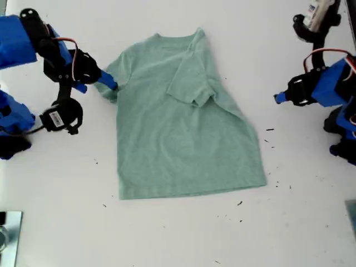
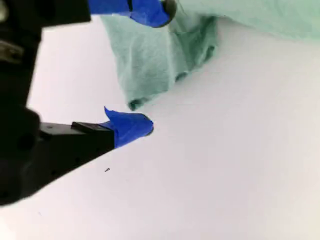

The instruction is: Fold t shirt

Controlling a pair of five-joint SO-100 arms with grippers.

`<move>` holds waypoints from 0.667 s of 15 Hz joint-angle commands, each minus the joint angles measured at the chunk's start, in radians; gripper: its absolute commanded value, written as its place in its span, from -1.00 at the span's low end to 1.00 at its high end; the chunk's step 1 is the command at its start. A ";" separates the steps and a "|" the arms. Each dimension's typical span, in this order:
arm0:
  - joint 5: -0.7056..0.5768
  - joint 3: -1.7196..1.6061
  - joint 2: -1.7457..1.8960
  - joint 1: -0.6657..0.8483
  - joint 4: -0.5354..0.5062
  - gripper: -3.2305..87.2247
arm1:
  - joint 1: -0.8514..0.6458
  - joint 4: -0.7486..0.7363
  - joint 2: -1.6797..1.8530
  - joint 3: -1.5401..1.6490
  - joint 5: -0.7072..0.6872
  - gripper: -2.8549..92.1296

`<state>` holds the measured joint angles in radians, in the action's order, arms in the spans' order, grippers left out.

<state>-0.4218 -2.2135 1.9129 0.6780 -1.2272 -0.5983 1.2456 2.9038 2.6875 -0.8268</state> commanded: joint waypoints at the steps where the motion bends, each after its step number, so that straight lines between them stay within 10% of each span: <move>1: 0.021 -0.012 -0.063 0.029 0.084 -0.24 | 0.020 0.003 0.025 -0.026 0.015 -0.89; 10: 0.011 0.009 -0.006 0.064 0.083 -0.27 | 0.017 0.003 0.043 -0.020 0.014 -0.89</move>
<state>-0.4096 -2.2289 1.8300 0.7210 -1.1106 -0.5783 1.2456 2.9314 2.6875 -0.8161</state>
